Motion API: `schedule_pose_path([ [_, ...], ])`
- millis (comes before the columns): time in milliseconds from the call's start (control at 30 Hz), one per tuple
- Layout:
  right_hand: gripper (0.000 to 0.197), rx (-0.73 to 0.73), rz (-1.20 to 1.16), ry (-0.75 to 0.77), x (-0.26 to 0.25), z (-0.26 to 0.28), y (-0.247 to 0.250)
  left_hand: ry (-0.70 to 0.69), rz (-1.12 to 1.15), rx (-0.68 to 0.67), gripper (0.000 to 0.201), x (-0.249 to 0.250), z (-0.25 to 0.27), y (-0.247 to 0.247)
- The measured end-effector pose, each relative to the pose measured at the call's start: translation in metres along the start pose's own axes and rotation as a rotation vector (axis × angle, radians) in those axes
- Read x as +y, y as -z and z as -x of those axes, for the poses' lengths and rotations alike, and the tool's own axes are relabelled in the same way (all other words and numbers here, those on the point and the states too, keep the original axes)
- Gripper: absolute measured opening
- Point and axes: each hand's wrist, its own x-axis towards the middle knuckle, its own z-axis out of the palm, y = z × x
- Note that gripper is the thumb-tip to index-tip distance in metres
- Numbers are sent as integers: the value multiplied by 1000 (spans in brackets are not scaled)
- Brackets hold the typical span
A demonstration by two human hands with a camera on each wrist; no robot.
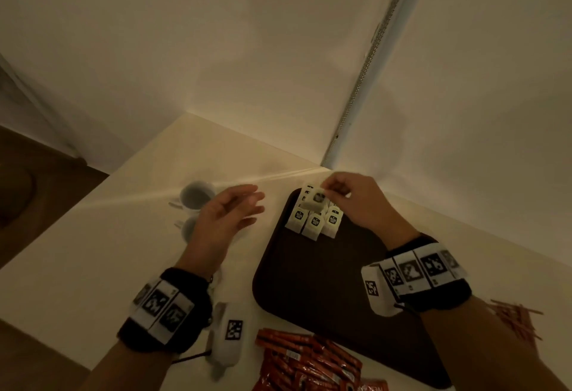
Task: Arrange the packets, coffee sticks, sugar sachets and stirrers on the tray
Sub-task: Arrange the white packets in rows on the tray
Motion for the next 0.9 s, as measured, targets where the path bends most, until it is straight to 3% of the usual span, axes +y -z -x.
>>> schedule_pose_path([
  [167, 14, -260, 137, -249, 67, 11, -33, 16, -115, 33, 15, -7, 18, 47],
  [267, 15, -346, 134, -325, 96, 16, -53, 37, -98, 44, 50, -9, 36, 70],
  [300, 15, -344, 134, -344, 104, 16, -58, 51, -97, 53, 60, -10, 42, 77],
  [367, 14, -276, 121, -383, 116, 14, -66, 69, -103, 68, 61, -13, 51, 88],
  [533, 13, -76, 50, -447, 129, 0, -70, 159, -93, 172, 19, -21, 66, 107],
  [800, 12, -30, 66, -484, 133, -17, -76, 242, -134, 258, 21, -26, 86, 129],
  [900, 20, -3, 67, -473, 125, -18, -75, 246, -142, 285, 21, -22, 92, 131],
])
